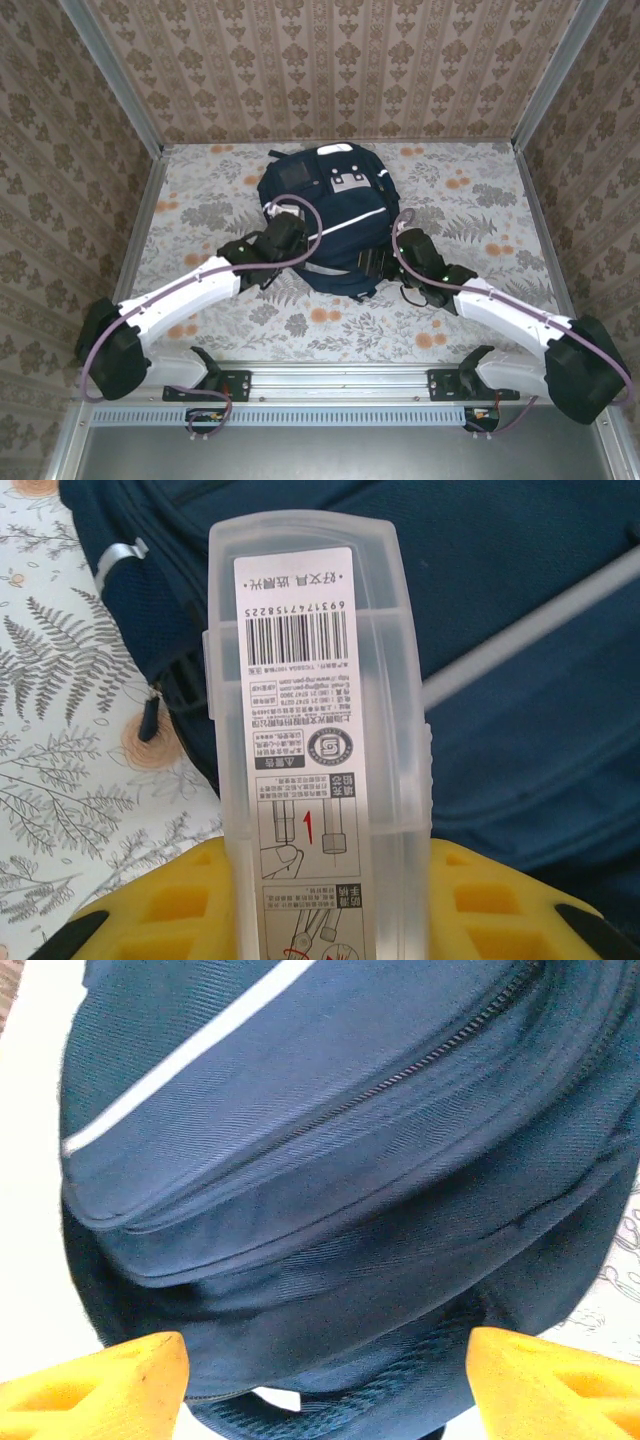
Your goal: Pack the student bag
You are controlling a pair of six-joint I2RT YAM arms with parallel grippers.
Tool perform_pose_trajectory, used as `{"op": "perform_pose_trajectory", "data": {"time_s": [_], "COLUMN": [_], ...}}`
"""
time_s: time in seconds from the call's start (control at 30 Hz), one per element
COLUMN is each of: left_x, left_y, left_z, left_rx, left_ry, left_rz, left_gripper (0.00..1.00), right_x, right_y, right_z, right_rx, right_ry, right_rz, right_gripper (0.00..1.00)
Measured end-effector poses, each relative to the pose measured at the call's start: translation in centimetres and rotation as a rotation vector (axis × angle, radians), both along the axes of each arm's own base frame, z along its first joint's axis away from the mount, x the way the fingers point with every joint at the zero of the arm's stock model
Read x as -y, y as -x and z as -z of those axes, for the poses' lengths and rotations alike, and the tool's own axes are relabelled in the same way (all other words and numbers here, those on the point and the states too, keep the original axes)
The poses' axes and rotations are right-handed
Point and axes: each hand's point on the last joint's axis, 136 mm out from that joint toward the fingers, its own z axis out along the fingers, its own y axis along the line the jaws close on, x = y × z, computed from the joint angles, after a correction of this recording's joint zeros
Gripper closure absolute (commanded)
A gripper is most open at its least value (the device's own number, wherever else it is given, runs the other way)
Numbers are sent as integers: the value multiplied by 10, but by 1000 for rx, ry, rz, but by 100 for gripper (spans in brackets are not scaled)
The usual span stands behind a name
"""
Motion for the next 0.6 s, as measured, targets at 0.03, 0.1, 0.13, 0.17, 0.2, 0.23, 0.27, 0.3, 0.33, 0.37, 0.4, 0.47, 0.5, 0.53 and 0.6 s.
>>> {"op": "perform_pose_trajectory", "data": {"time_s": [0.03,0.1,0.13,0.17,0.2,0.23,0.27,0.3,0.33,0.37,0.4,0.47,0.5,0.53,0.6], "left_x": [2,4,5,6,8,10,12,15,18,20,21,24,26,27,29], "left_y": [6,16,21,25,28,32,35,38,41,43,45,48,49,50,54], "left_z": [1,3,5,7,8,9,10,10,10,10,10,11,12,13,14], "left_rx": [7,19,23,28,32,36,41,46,52,56,59,65,66,67,69], "left_ry": [-3,-13,-20,-29,-37,-43,-49,-52,-53,-55,-57,-62,-65,-68,-71], "left_rz": [11,29,37,46,54,63,73,81,90,98,104,114,119,125,138], "left_gripper": [66,66,66,66,66,66,65,66,66,66,66,66,66,66,66], "right_x": [2,3,3,3,2,1,0,0,-1,-1,-2,-4,-5,-7,-8], "right_y": [-2,-7,-10,-12,-13,-15,-17,-18,-20,-21,-23,-30,-33,-36,-41], "right_z": [4,12,15,17,18,19,19,18,16,15,13,8,7,7,10], "right_rx": [-12,-28,-35,-39,-41,-39,-36,-31,-24,-19,-14,-6,-3,-3,-12], "right_ry": [7,17,17,18,18,16,14,12,8,6,4,-5,-7,-8,-10], "right_rz": [9,23,32,38,42,45,47,50,50,52,53,60,61,63,70], "right_gripper": [33,33,33,33,33,32,32,32,32,34,36,40,42,48,67]}}
